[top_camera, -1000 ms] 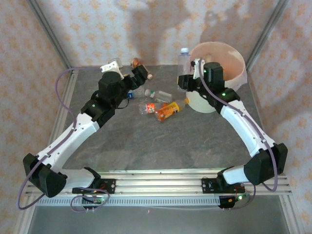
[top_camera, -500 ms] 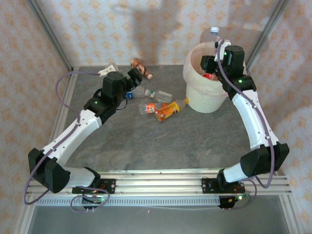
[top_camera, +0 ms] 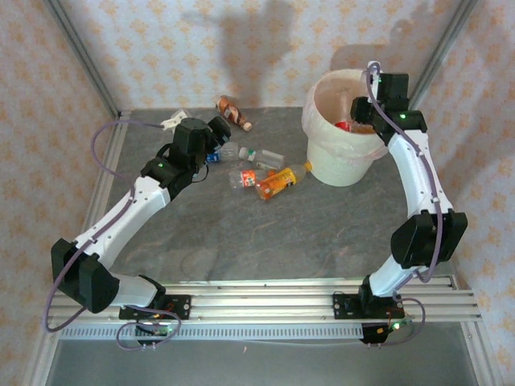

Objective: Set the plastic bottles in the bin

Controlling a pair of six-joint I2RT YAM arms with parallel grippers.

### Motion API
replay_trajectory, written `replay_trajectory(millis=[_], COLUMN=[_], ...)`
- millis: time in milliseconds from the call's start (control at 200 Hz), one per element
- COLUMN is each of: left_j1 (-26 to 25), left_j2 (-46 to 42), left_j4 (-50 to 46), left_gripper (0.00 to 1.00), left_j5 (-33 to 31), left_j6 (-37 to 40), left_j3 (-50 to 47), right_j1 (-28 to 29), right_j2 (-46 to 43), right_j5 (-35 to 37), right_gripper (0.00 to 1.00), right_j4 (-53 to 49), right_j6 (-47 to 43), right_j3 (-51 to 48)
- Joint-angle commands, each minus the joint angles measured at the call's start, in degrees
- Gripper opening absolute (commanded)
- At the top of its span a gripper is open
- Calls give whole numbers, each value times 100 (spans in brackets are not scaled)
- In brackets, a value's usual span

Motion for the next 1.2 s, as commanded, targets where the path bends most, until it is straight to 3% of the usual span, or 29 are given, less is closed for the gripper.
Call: replay_trajectory(millis=[0,80,170,225,285,315,450,465,826,1046,1191], left_j1=[49,45,57,54,55,56,61,59,104,144,138], left_j2=[-33,-56,-75,-85,-81,-82,-51,-41,134,341,496], left_j4=[-237,-168,-80,-59,-34,-13,166,186,139,-16,-86], left_gripper=[100,100,100,100,100,100,100,100,100,100,100], left_j5=[-252,-223,-113,-50,7,42,303,337,625,672,768], left_j6=[-102,-116,-67,11,90,118,237,254,270,226,210], left_j3=[150,72,8,-2,-7,-11,-49,-54,13,194,319], right_j1=[-8,-9,-11,-9,-11,-11,-5,-10,-7,-10,-7], right_j2=[122,230,328,357,321,284,32,2,-476,-494,48], right_j5=[195,368,841,1027,924,824,527,525,700,1292,615], right_gripper=[31,35,46,57,79,86,94,100,99,99,99], right_j4=[-341,-431,-659,-791,-860,-853,-589,-544,-53,461,-54], right_j6=[-146,-225,-252,-324,-487,-542,-504,-491,-339,197,158], right_j3=[328,389,538,605,596,561,308,260,-197,-294,413])
